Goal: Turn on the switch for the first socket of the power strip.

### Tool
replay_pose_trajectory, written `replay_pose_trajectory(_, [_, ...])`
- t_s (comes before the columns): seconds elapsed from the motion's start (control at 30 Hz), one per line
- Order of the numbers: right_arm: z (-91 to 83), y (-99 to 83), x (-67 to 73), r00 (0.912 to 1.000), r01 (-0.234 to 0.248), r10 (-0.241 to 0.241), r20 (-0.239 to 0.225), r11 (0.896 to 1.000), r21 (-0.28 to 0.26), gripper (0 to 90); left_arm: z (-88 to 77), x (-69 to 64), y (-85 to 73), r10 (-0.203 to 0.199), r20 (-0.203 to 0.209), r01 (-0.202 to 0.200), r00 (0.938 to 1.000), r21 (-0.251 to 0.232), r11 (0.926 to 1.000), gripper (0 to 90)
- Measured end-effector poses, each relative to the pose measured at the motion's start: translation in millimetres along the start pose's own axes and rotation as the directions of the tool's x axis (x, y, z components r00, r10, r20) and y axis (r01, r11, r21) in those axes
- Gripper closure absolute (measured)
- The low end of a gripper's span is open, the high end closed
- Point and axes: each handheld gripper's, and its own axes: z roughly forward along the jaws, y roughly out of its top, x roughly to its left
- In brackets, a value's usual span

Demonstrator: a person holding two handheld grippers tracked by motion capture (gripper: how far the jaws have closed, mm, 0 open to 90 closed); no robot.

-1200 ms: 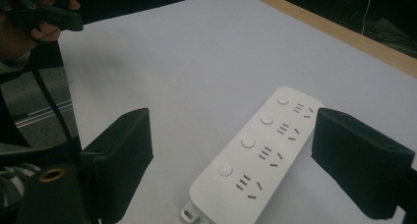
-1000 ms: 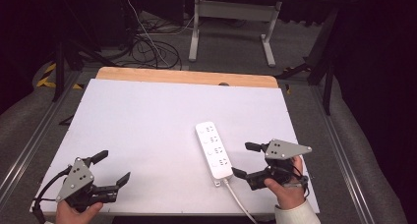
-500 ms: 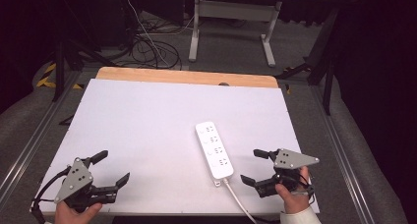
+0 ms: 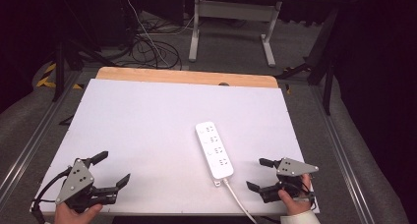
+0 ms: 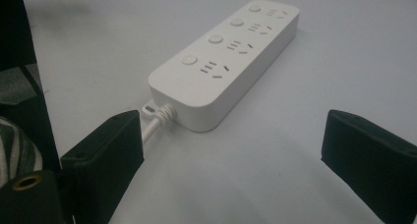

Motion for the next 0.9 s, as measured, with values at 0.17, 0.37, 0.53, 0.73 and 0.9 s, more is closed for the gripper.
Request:
replay_pose_trajectory(0.17, [-1.1, -10.4, -2.6, 0.9998, -0.019, 0.019, 0.008, 1.0, 0.02, 9.3, 1.2, 1.6, -1.1, -0.009, 0.002, 0.009, 1.0, 0.004, 1.0, 10.1])
replay_pose_trajectory(0.37, [-2.6, -15.9, -7.4, 0.9985, -0.05, 0.049, 0.023, 0.998, 0.023, 9.4, 1.8, 5.8, -2.8, -0.033, 0.008, 0.033, 0.9994, 0.006, 0.9994, 9.9])
replay_pose_trajectory(0.53, [-1.0, -13.7, -6.6, 0.9992, -0.024, 0.023, 0.032, 0.999, 0.031, 9.4, 2.1, 6.9, -3.3, -0.037, 0.005, 0.037, 0.9993, 0.002, 0.9993, 10.2])
replay_pose_trajectory(0.73, [0.2, -12.5, -4.3, 0.9994, 0.002, -0.004, 0.033, 0.999, 0.04, 9.4, 1.9, 5.3, -2.8, -0.023, 0.0, 0.023, 0.9997, -0.004, 0.9997, 10.4])
replay_pose_trajectory(0.9, [-0.7, -11.7, -3.5, 0.9995, 0.009, -0.01, 0.03, 1.0, 0.03, 9.4, 1.9, 5.6, -2.8, -0.021, -0.001, 0.021, 0.9998, -0.006, 0.9998, 10.4])
